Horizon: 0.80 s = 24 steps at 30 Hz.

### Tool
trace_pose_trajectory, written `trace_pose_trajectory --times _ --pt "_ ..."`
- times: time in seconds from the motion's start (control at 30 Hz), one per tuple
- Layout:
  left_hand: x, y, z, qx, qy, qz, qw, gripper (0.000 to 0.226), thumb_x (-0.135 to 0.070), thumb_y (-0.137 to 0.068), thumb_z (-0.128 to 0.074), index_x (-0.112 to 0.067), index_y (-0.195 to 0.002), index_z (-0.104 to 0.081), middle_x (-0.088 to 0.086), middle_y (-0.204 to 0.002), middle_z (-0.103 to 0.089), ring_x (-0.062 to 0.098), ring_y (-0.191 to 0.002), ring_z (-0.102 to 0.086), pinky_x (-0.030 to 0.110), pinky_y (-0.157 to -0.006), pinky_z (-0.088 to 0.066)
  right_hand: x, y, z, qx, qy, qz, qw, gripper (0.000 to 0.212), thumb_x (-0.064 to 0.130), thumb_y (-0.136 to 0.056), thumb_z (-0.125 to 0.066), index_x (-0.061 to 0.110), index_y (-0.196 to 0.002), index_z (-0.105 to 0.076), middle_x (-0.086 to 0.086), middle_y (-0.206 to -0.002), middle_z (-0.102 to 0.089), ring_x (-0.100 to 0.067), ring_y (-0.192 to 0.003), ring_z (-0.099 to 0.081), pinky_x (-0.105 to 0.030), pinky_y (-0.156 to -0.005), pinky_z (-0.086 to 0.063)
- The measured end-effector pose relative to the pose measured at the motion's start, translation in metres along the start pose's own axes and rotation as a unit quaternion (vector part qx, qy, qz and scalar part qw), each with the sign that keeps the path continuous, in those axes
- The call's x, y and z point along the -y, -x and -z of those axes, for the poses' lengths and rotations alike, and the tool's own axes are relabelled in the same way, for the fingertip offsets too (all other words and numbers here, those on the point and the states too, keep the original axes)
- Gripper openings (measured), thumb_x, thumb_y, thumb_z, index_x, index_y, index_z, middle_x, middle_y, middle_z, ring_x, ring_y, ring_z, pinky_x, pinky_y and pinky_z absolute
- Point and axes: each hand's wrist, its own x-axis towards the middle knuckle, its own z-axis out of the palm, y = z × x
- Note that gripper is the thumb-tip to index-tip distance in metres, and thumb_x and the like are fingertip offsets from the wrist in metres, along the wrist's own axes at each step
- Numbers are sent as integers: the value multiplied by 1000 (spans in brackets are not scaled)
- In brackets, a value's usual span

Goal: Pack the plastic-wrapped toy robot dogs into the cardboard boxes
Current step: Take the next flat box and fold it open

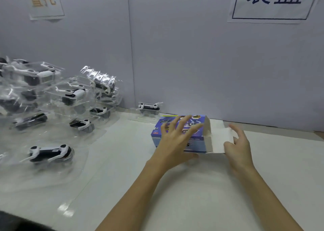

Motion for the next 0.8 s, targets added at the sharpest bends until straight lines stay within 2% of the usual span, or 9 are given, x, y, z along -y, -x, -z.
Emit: trace_pose_trajectory --times 0.1,0.17,0.27,0.33,0.43,0.47,0.53,0.67,0.8 --pt "19 6 -7 56 -35 72 995 92 -62 -87 -72 -28 -161 -29 -3 -161 -37 23 -151 -30 57 -121 -16 -5 4 -6 -66 118 59 989 52 9 -106 -48 16 -155 -36 -13 -157 -44 -32 -141 -45 -44 -111 -40" --pt "26 11 -13 67 -53 68 994 81 -60 -91 -68 -21 -155 -39 -2 -161 -38 22 -153 -27 55 -124 -10 4 17 -18 -83 126 196 969 51 9 -105 -50 15 -153 -37 -5 -158 -42 -25 -146 -39 -39 -111 -38" --pt "22 19 -22 62 -25 79 995 70 -53 -96 -59 -19 -154 -41 0 -160 -41 22 -153 -27 52 -126 -4 23 47 -59 21 147 359 922 45 4 -98 -57 19 -140 -50 -2 -143 -54 -22 -136 -50 -39 -104 -46" --pt "40 32 -17 159 152 135 966 64 -52 -97 -52 -32 -156 -38 -13 -154 -45 6 -146 -34 43 -125 -1 30 72 -102 127 209 392 887 48 9 -96 -65 28 -138 -51 -1 -134 -59 -30 -128 -55 -41 -108 -43" --pt "41 35 -29 137 193 167 957 77 -68 -95 -51 -35 -160 -27 -19 -163 -28 4 -154 -14 49 -119 19 43 108 -169 207 334 490 778 52 40 -99 -61 43 -147 -42 -1 -146 -50 -21 -154 -25 -27 -123 -21" --pt "34 31 -36 84 72 109 988 77 -63 -96 -56 -29 -160 -28 -11 -166 -26 12 -157 -10 51 -122 14 47 119 -190 330 307 449 772 60 43 -99 -65 48 -152 -37 -5 -158 -37 -22 -158 -17 -25 -122 -21" --pt "29 21 -23 74 11 64 995 73 -56 -98 -60 -22 -157 -34 -2 -166 -28 19 -157 -11 51 -125 6 51 137 -231 529 260 316 743 83 48 -90 -77 59 -154 -25 -11 -172 -6 -31 -160 -11 -47 -125 -27" --pt "33 26 -28 30 0 32 999 67 -52 -100 -60 -20 -155 -38 -1 -164 -33 20 -157 -16 48 -126 5 52 163 -294 573 298 324 691 85 53 -80 -85 52 -151 -39 -6 -174 12 -32 -160 6 -63 -125 -20" --pt "39 23 -29 18 13 31 999 67 -50 -99 -61 -20 -155 -38 0 -164 -34 20 -157 -16 47 -125 6 46 161 -306 553 310 339 695 54 44 -84 -85 27 -129 -60 -6 -170 -14 -39 -149 -30 -54 -114 -39"
